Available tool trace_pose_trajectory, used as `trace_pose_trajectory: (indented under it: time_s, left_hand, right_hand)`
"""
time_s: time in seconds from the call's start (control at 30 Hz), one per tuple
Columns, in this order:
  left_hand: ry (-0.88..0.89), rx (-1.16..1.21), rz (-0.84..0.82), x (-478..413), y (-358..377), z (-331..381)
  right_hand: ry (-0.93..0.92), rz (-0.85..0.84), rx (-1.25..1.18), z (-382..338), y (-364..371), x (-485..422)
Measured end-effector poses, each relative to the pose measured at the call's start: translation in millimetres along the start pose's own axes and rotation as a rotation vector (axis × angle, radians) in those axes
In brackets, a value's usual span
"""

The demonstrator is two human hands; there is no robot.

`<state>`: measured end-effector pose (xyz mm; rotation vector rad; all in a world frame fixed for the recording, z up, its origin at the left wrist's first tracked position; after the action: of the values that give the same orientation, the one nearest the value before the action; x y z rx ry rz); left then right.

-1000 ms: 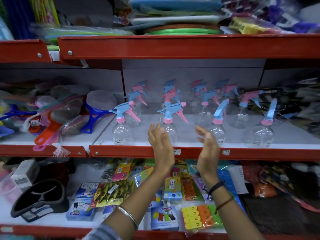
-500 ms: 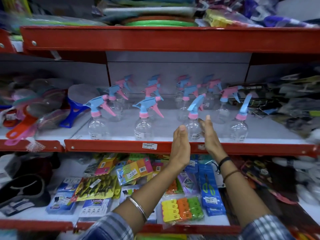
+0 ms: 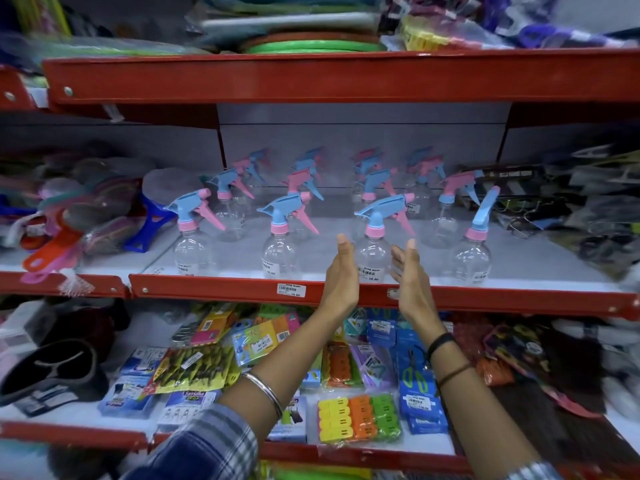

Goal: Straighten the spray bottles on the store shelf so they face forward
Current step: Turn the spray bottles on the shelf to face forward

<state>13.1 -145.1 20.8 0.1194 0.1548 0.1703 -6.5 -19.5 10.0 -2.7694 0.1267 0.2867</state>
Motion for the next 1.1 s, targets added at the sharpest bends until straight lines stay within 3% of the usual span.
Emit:
trace_pose_trajectory:
  time_s: [0.3, 0.4, 0.5, 0.6, 0.7, 0.83, 0.93, 1.1]
  left_hand:
    - [0.009, -0.004, 0.011, -8.8, 0.7, -1.1]
    - [0.253, 0.059, 0.118, 7.7, 0.7, 8.5]
    - [0.54, 0.115, 0.117, 31.9, 17.8, 21.7]
    - [0.503, 0.118, -0.046, 37.5, 56.1, 17.9]
    - [0.309, 0.063, -0.174, 30.8, 98.8, 3.1]
    - [0.051, 0.008, -0.265, 24.2, 138.0, -14.1]
    - [0.014, -0.003, -0.252, 25.7, 152.0, -14.8]
    - [0.009, -0.006, -0.216, 20.7, 155.8, -13.9]
  right_hand:
    - [-0.045, 0.027, 0.015, -3.6, 1.2, 6.9]
    - [-0.078, 0.086, -0.039, -0.8, -18.5, 8.2]
    - [-0.217, 0.291, -0.135, -1.6, -64.3, 16.3]
    - [-0.296, 0.516, -0.165, 7.3, -114.9, 20.3]
    - [-0.235, 0.623, -0.153, 24.5, -154.4, 6.5]
    - [-0.056, 0.362, -0.044, 39.7, -159.7, -31.4]
    - [0.05, 0.124, 0.101, 43.5, -147.0, -45.8]
    - [0.043, 0.07, 0.062, 41.3, -143.8, -36.1]
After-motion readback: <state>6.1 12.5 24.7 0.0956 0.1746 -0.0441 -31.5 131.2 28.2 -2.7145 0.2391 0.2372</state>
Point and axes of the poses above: each hand's wrist, its own x-axis away from the middle knuckle, its own y-axis out of the palm, z = x × y, the point moved 8 cm from there along -x, towards the middle knuckle, and after that the axes turned 14 degrees about x, right-handed, at the moved point
